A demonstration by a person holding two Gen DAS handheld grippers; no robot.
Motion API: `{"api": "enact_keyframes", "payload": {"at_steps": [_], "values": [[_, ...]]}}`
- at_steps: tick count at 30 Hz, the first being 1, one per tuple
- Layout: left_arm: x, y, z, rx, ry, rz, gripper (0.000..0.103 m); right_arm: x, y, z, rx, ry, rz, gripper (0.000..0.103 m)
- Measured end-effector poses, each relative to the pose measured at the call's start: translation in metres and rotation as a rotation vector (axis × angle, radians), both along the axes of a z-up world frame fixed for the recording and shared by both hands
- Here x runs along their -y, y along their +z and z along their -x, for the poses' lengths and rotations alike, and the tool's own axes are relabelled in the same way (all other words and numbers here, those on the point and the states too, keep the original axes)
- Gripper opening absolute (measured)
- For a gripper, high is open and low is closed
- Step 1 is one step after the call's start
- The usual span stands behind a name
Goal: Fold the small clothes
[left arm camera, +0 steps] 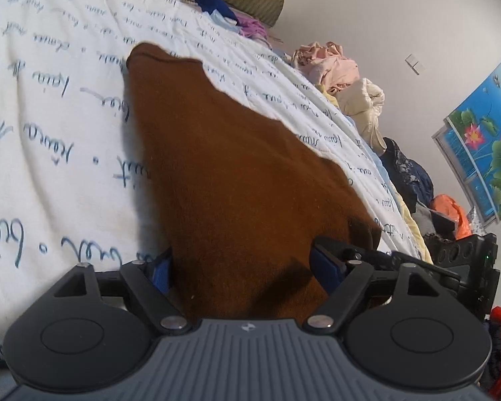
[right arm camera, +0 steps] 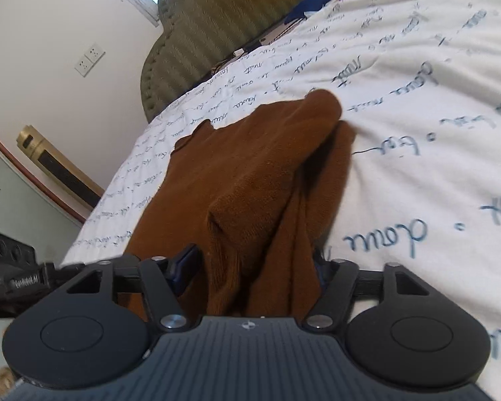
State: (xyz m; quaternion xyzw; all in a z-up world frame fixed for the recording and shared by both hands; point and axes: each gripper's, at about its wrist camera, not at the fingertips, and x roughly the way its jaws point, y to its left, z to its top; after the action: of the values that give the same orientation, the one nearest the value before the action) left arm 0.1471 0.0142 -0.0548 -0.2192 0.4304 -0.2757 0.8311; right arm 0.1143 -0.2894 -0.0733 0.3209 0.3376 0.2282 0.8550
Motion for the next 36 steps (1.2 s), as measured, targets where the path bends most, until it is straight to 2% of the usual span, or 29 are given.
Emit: {"api": "enact_keyframes", "payload": {"at_steps": [2,5,11,14,16,17,20,22,24,25,26,28,30,32,33,36], "values": [[-0.004,-0.004,0.001,-0.021,-0.013,0.003,0.043,-0.001,-0.002,-0.001,-0.015,-0.007,-0.026,0.044],[-0.015,-0.006,0.003,-0.039,-0.007,0.027,0.022,0.002,-0.009,0.001,-0.042,-0.027,-0.1,0.037],[-0.027,0.02,0.013,0.04,0.003,-0.048,0.015,-0.012,-0.003,0.011,-0.056,-0.024,-0.2,0.032],[-0.034,0.023,0.023,0.057,-0.011,-0.116,0.015,-0.024,0.004,0.022,-0.041,-0.017,-0.136,0.032],[-0.033,0.017,0.028,0.05,-0.021,-0.174,0.015,-0.031,0.005,0.026,-0.049,-0.041,-0.039,0.036],[-0.032,0.017,0.031,0.051,-0.016,-0.196,0.015,-0.032,0.004,0.029,-0.047,-0.044,-0.028,0.041],[-0.036,0.027,0.041,0.076,0.02,-0.2,0.016,-0.028,0.01,0.04,-0.033,-0.062,-0.014,0.048],[-0.036,0.038,0.048,0.107,0.037,-0.231,0.017,-0.027,0.022,0.051,-0.002,-0.105,0.078,0.05],[-0.028,0.046,0.054,0.145,0.068,-0.299,0.022,-0.027,0.038,0.065,0.055,-0.169,0.206,0.055],[-0.023,0.047,0.058,0.16,0.085,-0.335,0.031,-0.03,0.046,0.073,0.096,-0.193,0.275,0.055],[-0.017,0.047,0.06,0.17,0.093,-0.373,0.048,-0.035,0.054,0.077,0.133,-0.202,0.333,0.055],[-0.003,0.04,0.061,0.179,0.104,-0.456,0.068,-0.053,0.065,0.082,0.195,-0.184,0.43,0.055],[0.006,0.032,0.064,0.188,0.116,-0.524,0.068,-0.063,0.063,0.079,0.199,-0.14,0.498,0.055],[0.008,0.03,0.068,0.198,0.127,-0.546,0.068,-0.071,0.05,0.068,0.146,-0.151,0.6,0.055],[0.007,0.033,0.072,0.204,0.135,-0.543,0.068,-0.072,0.045,0.065,0.131,-0.173,0.638,0.061],[0.006,0.039,0.081,0.224,0.159,-0.554,0.068,-0.063,0.046,0.077,0.154,-0.212,0.581,0.063]]}}
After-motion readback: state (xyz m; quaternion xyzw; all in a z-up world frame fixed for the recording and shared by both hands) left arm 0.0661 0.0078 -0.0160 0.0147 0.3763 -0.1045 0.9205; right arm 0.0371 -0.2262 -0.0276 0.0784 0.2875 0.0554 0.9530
